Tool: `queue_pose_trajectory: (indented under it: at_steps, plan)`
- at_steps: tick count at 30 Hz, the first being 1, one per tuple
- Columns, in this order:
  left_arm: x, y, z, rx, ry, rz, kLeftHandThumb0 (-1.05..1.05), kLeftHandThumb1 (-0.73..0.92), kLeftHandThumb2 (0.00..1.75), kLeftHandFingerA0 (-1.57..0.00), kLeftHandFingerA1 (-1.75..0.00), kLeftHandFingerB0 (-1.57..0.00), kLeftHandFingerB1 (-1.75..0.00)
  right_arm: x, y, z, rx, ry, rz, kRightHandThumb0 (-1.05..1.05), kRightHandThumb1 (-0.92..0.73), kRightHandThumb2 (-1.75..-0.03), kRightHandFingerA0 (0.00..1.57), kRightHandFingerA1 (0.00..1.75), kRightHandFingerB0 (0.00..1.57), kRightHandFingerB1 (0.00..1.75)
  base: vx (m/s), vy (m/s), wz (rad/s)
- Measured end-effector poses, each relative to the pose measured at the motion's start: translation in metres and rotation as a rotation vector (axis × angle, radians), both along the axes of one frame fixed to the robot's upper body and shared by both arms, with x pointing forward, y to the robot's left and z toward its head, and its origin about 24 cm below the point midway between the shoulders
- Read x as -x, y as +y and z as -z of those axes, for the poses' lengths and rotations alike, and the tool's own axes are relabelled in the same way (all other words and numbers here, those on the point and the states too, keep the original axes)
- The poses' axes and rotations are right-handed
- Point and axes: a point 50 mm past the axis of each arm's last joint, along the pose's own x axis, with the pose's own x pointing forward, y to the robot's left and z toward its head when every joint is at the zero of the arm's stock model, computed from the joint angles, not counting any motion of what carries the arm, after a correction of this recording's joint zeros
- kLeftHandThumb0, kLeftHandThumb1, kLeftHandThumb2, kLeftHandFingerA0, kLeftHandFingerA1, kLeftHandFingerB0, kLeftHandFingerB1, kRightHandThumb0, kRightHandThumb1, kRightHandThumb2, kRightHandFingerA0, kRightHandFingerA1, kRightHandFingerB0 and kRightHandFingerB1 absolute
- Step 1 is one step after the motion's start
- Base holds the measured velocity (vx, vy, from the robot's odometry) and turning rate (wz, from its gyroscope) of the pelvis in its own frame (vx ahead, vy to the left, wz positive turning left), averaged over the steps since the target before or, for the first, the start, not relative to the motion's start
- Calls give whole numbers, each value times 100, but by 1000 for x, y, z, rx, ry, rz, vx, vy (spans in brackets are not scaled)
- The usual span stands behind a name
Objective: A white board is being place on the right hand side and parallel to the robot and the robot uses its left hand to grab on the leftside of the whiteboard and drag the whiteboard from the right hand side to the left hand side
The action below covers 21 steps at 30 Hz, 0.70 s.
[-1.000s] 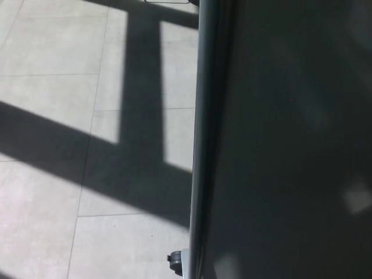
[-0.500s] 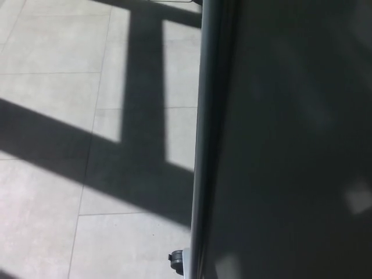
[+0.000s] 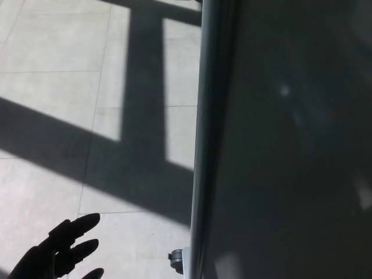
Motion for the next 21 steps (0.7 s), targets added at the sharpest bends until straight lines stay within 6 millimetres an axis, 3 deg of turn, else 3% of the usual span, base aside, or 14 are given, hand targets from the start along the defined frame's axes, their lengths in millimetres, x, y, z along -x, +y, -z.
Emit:
queue_pose_trajectory:
  at_steps: [2,9,10,21]
  plan:
    - [-5,-6,-5,3,-8,28,-28,54,101,-1,-48,0,-48,1,-3,0,2,1,19,-55,-91,-66,35,84,0,55,0,0,0]
    - [-46,-39,-38,3,-106,161,-30,48,98,-1,-49,0,-47,-4,-10,-4,5,-21,55,-56,-91,-66,38,81,0,55,0,0,0]
    - [-48,-41,-40,2,-108,170,-30,48,98,-2,-49,0,-47,-3,-11,-4,5,-20,57,-57,-71,-105,42,75,3,54,0,0,0]
    - [-99,-78,-77,21,-162,227,-33,39,93,-3,-48,0,-48,1,-4,1,-13,1,55,-59,-70,-103,43,77,4,57,4,-1,2]
